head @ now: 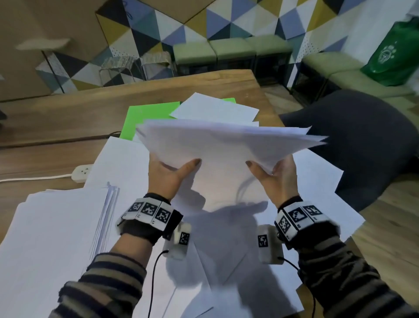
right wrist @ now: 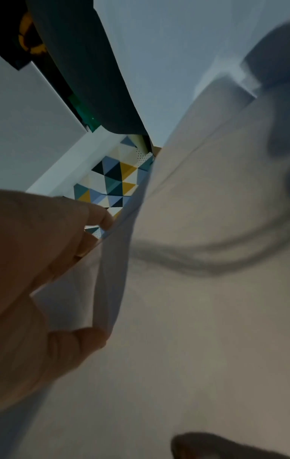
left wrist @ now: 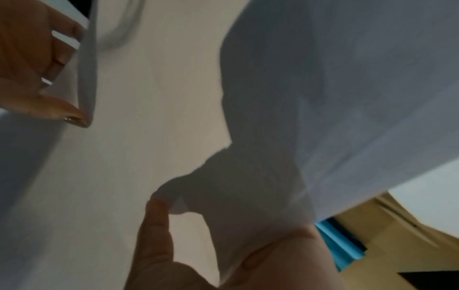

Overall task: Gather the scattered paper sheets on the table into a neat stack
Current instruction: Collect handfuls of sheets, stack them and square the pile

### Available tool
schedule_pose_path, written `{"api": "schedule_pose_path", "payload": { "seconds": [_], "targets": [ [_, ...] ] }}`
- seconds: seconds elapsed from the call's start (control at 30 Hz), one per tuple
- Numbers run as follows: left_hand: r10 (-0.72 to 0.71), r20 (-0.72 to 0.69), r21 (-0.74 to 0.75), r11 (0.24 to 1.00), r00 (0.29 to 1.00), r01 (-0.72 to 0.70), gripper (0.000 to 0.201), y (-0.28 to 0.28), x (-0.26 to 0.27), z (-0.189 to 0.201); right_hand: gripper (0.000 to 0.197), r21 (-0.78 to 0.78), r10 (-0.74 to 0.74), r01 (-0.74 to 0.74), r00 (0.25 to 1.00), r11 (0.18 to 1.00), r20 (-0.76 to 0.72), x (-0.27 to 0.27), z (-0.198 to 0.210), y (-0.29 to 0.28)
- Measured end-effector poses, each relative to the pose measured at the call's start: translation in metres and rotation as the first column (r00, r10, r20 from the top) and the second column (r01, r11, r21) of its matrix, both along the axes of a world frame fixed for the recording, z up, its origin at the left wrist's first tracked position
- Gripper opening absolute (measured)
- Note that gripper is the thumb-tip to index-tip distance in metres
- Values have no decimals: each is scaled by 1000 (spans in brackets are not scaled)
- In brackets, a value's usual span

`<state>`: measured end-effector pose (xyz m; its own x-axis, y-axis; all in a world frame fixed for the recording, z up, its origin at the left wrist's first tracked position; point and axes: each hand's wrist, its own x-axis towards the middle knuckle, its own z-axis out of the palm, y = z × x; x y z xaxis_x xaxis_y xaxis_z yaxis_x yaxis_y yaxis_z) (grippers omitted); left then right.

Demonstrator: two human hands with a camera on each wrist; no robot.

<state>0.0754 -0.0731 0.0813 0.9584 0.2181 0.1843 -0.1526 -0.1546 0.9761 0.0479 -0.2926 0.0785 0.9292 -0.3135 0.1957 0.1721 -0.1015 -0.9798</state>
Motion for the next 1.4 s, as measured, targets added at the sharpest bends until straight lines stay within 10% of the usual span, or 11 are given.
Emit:
{"api": "schedule_pose_path", "payload": {
  "seconds": [0.3,0.43,0.53,0.77,0.87,1.07,1.17,1.33,1.4],
  "targets": [
    [85,268,-157,987,960,-43,39,-10,4,42,35,126,-69,28,940,992,335,-3,30,8],
    [-82,128,-132,986,988,99,66,-4,3,32,52,103,8,-22,991,994,133,-4,15,6],
    [-95,-40,-9,995,995,95,51,-4,-4,11,41,48,53,-48,991,998,-122,-9,-10,11],
    [-68,28,114,991,997,64,20,3,1,21,31,52,-74,78,995,996,-70,-7,2,15],
    [-134,-20,67,989,991,135,38,13,-1,10,71,-4,-140,140,987,990,-78,-13,-3,8],
    [-88,-140,-20,996,986,86,57,-3,-19,-22,92,91,-54,73,980,993,-191,-18,-21,24],
    [-22,-140,-9,1000,990,21,80,-12,-19,-29,69,68,-28,41,984,997,-175,-18,-16,31],
    [-36,-161,24,999,986,40,47,1,-8,-30,108,4,-169,172,972,985,-165,-12,-13,25],
    [-62,-191,62,995,980,75,33,0,-8,-32,88,132,-95,121,978,984,-187,-8,-15,22]
  ]
}}
